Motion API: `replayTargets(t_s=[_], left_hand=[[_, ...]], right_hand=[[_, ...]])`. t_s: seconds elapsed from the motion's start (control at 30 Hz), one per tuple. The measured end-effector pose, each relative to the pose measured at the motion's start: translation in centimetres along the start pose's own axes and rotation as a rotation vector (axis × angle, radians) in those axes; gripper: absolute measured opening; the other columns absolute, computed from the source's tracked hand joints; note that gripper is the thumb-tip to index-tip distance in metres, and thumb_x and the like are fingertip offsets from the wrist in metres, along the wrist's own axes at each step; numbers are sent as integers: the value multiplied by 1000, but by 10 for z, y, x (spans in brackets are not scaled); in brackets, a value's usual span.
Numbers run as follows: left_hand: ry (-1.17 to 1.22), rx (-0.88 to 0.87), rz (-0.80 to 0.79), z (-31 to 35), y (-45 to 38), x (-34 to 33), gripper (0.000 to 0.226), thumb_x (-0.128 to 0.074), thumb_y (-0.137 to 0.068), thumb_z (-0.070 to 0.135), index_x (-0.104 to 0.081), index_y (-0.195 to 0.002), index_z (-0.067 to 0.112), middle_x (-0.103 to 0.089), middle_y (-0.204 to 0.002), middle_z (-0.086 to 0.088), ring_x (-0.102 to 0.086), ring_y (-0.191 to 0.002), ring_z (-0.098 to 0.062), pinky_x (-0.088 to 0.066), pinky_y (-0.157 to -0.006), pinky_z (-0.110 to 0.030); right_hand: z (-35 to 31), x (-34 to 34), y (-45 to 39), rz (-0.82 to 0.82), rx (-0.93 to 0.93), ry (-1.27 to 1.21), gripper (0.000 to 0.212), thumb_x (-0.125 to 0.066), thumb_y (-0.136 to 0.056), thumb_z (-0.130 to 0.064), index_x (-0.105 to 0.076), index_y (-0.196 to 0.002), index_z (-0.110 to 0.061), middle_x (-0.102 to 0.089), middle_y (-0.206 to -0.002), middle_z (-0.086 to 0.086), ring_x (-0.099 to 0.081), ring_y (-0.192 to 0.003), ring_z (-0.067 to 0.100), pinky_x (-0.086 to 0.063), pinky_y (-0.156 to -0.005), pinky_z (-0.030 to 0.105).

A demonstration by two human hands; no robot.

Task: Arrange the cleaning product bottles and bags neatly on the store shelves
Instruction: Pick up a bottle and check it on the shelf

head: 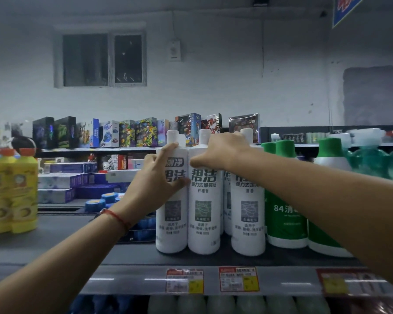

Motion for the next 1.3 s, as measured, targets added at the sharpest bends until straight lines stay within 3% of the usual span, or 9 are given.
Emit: replayTargets(t_s=[0.13,0.23,0.43,0.53,0.6,0.73,1.07,1.2,1.3], left_hand=[[32,-24,1,4,0,-6,85,-76,-85,37,-22,-150,44,-43,-118,-4,-61,-85,-14,-64,-75,-40],[33,-44,-12,6,0,-7,86,-76,-85,37,-21,-152,43,-43,-121,-5,-60,-87,-14,-63,-76,-40],[145,-86,-9,2,5,-12,101,-77,-83,40,-4,-152,54,-51,-131,2,-64,-91,-12,-60,-75,-34],[353,62,-46,-15,21,-22,120,-81,-80,31,14,-146,62,-61,-114,20,-68,-89,-6,-57,-80,-39],[520,181,-107,-28,36,-34,112,-83,-78,22,-3,-144,63,-67,-106,18,-72,-91,-7,-59,-87,-48],[574,197,-141,-35,52,-45,97,-87,-73,24,-28,-146,49,-70,-115,16,-73,-99,-6,-59,-90,-51],[587,189,-141,-30,53,-54,98,-85,-69,43,-25,-145,58,-68,-126,14,-70,-112,-16,-55,-94,-58],[-11,21,-31,-9,58,-41,124,-74,-72,65,19,-153,50,-2,-170,-4,-13,-154,-30,-20,-120,-56],[-407,-299,-51,27,73,-52,129,-61,-67,86,26,-152,46,39,-161,-6,31,-149,-34,11,-120,-60]], right_hand=[[1,5,3,20,-16,124,58,-55,-81,-71,-62,-101,-17,-61,-91,5,-53,-96,26,-34,-100,40],[4,6,2,-37,7,178,65,-55,-80,-76,-59,-111,-18,-59,-129,19,-43,-132,36,-22,-119,46],[14,12,12,-69,41,237,89,-39,-80,-88,-59,-123,-12,-55,-132,19,-43,-130,36,-25,-116,48],[42,21,37,220,37,-87,94,-46,-83,-80,-41,-147,-13,-45,-144,14,-38,-134,31,-31,-114,47],[76,8,65,260,-106,-397,104,-63,-81,-69,-18,-159,-16,-32,-156,12,-31,-143,30,-32,-115,47],[100,-73,102,-115,-327,-775,80,-86,-76,-38,-40,-139,-21,-61,-130,3,-60,-105,17,-50,-84,29],[104,-111,107,7,-237,-914,51,-85,-78,-24,-52,-117,-32,-64,-103,-20,-60,-86,-8,-46,-68,10],[104,-111,105,5,-256,-861,59,-85,-78,-28,-50,-124,-26,-65,-119,-10,-63,-106,12,-51,-91,31],[98,-118,108,-102,-252,-851,77,-89,-73,-23,-38,-130,-34,-59,-110,-20,-57,-104,9,-48,-95,31]])
Point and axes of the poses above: each hand's wrist, its own y-axis away from the middle knuckle, its own x-axis out of the back of the hand, z = x × y, the point moved 6 cm from there along -y, towards the middle knuckle
